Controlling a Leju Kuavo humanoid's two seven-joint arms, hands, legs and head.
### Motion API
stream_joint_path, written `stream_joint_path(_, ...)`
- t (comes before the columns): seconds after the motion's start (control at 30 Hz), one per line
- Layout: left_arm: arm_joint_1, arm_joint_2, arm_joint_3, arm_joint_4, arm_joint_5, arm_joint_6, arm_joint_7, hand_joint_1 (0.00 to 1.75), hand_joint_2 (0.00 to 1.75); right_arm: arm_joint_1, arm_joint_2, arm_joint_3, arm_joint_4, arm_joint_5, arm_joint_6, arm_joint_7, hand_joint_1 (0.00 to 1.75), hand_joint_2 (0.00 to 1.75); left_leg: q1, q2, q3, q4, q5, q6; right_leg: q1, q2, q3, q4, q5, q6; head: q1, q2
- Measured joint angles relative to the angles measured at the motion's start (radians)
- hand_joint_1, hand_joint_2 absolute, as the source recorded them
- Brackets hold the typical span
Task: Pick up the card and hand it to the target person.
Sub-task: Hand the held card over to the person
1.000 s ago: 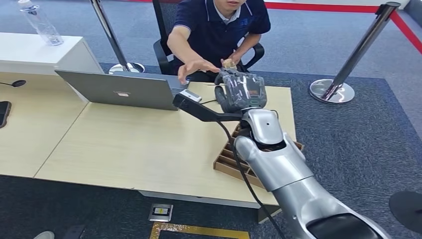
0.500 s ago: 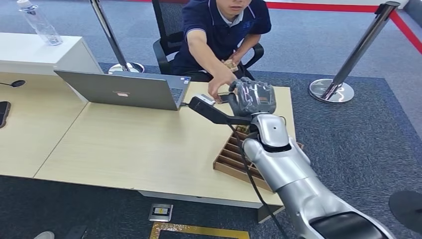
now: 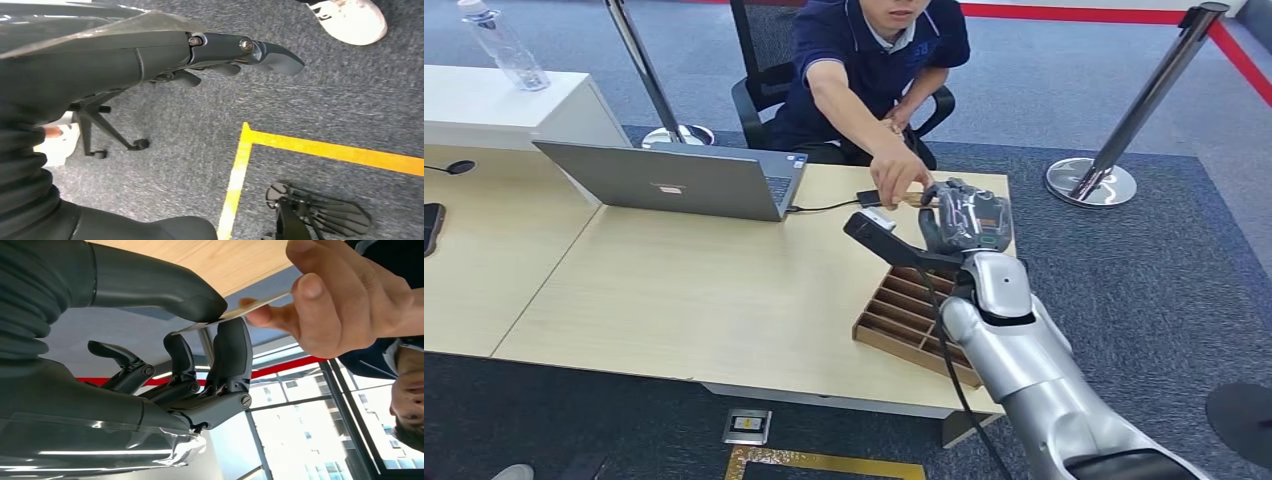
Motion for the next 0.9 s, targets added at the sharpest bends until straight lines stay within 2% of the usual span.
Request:
stream_joint_path(0.3,0.0,0.0,-0.003,0.0,0.007,0.0,0.015,0.0,1.75,0.072,-0.018,-0.022,-0.091,0.002,0.017,-0.008,1.75,1.75,0.0,0.0,-0.001,0.0,0.0,0.0,0.0,0.0,-0.001,0.0,0.0,0.0,0.0,0.0)
stream_joint_path(0.5,0.0,0.001,-0.001,0.0,0.031,0.0,0.013,0.0,1.75,0.062,0.009,-0.022,-0.103,0.002,0.04,-0.009,1.75,1.75,0.0,0.0,-0.001,0.0,0.0,0.0,0.0,0.0,-0.001,0.001,0.0,0.0,0.0,0.0)
stream_joint_path(0.53,0.0,0.001,-0.001,0.0,0.034,0.0,0.012,0.0,1.75,0.06,0.015,-0.022,-0.105,0.005,0.046,-0.005,1.65,1.75,0.0,0.0,-0.001,0.0,0.0,-0.001,0.0,0.0,-0.001,0.001,0.0,0.0,0.0,0.0)
stream_joint_path(0.6,0.0,0.001,-0.001,0.0,0.038,0.0,0.011,0.0,1.75,0.054,0.024,-0.022,-0.109,0.008,0.052,0.001,1.01,1.75,0.0,0.0,-0.001,0.0,0.0,-0.001,0.0,0.0,-0.001,0.001,0.0,0.0,0.0,0.0)
stream_joint_path(0.63,0.0,0.001,-0.001,0.0,0.04,0.0,0.011,0.0,1.75,0.051,0.027,-0.023,-0.111,0.008,0.052,0.002,0.58,1.75,0.0,0.0,-0.001,0.0,0.0,-0.001,0.0,0.0,-0.001,0.001,0.0,0.0,0.0,0.0)
stream_joint_path(0.67,-0.001,0.001,-0.001,0.0,0.041,0.0,0.011,0.0,1.75,0.049,0.03,-0.023,-0.113,0.008,0.05,0.002,0.24,1.75,0.0,0.0,-0.001,0.0,0.0,-0.001,0.0,0.0,-0.001,0.001,0.0,0.0,0.0,0.0)
stream_joint_path(0.73,-0.001,0.001,-0.001,0.0,0.043,0.0,0.011,0.0,1.75,0.046,0.033,-0.024,-0.12,0.009,0.041,0.002,0.0,1.75,0.0,0.0,-0.001,0.0,0.0,-0.001,0.0,0.0,-0.001,0.0,0.0,0.0,0.0,0.0)
stream_joint_path(0.9,0.0,0.001,0.001,0.0,0.058,0.002,0.012,0.0,1.75,0.091,0.032,-0.037,-0.201,-0.01,0.005,-0.021,0.0,1.75,0.0,0.0,-0.001,0.0,0.0,-0.001,0.0,0.0,-0.001,0.0,0.0,0.0,0.0,0.0)
